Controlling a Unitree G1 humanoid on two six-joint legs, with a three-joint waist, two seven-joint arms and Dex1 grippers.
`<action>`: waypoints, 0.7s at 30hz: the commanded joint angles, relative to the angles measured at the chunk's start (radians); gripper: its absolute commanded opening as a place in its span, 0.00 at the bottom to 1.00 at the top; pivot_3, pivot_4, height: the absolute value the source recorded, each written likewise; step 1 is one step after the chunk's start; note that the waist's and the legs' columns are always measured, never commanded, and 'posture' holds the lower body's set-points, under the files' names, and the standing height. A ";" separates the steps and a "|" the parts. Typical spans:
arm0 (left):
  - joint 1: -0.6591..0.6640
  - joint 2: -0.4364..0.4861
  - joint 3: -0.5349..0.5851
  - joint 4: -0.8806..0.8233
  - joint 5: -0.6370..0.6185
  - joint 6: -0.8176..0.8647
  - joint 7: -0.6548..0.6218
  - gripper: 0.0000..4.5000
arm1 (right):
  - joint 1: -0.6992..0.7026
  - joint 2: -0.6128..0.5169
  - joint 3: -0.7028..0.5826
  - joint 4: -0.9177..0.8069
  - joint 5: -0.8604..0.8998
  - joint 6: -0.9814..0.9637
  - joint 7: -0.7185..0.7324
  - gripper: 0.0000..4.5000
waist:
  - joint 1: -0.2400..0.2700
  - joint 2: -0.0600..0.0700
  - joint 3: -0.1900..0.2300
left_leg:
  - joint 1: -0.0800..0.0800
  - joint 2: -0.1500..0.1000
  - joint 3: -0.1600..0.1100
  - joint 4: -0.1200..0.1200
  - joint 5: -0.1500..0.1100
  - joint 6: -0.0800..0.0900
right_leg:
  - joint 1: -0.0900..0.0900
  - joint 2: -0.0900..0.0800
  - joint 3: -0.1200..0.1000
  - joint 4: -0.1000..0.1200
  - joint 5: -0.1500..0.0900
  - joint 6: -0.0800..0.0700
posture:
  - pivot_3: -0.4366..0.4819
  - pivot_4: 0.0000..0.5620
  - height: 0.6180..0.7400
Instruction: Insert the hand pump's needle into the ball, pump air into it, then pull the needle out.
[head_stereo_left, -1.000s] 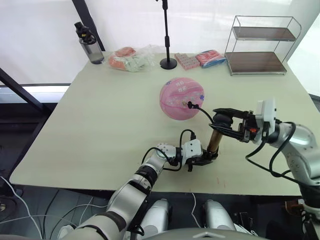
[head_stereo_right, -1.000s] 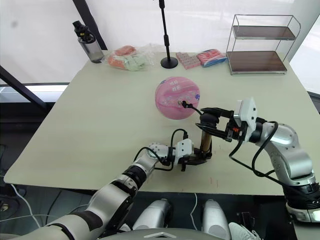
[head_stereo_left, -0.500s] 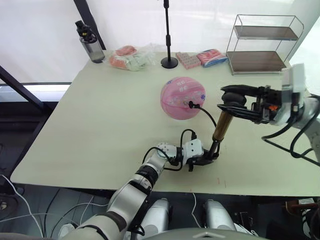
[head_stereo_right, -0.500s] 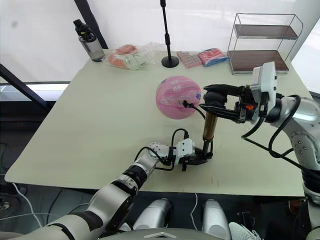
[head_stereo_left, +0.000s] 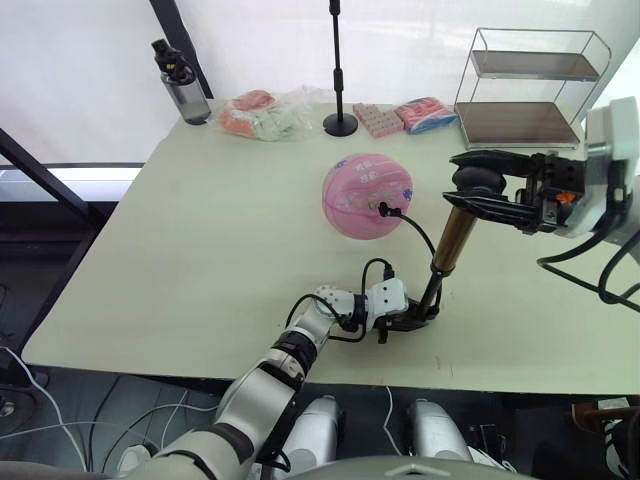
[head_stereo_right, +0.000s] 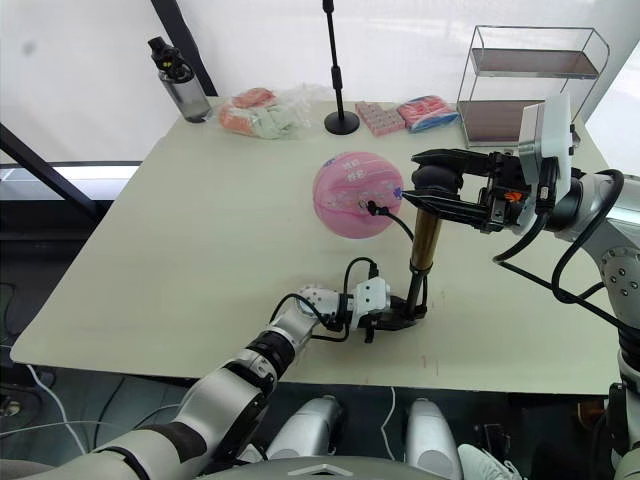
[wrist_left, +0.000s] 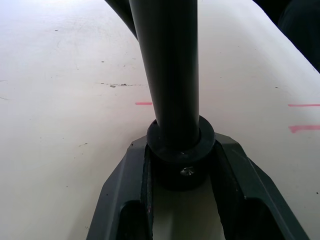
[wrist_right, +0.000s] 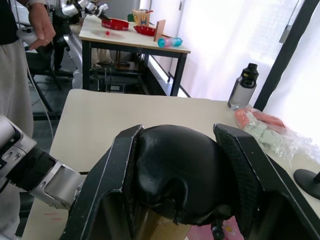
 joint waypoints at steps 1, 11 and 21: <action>0.060 0.010 -0.065 0.053 0.070 0.023 -0.033 0.24 | 0.028 -0.002 -0.045 -0.027 -0.067 -0.069 -0.023 0.41 | 0.001 0.000 0.000 | 0.000 0.000 0.000 0.000 0.000 0.000 | 0.000 0.000 0.000 0.000 0.000 0.000 | 0.48 0.27 1.00; 0.066 0.018 -0.061 0.047 0.067 0.025 -0.029 0.24 | 0.255 0.111 0.118 0.029 -0.246 -0.245 -0.002 0.41 | -0.004 -0.005 -0.005 | 0.004 0.000 0.000 -0.002 0.000 0.000 | 0.002 0.002 0.000 0.000 0.000 0.000 | 0.48 0.27 1.00; 0.069 0.021 -0.061 0.041 0.067 0.027 -0.023 0.24 | 0.370 0.176 0.233 0.192 -0.394 -0.422 0.036 0.41 | -0.011 -0.006 -0.007 | 0.005 0.000 0.000 -0.002 0.000 0.000 | 0.002 0.002 0.000 0.000 0.000 0.000 | 0.48 0.27 1.00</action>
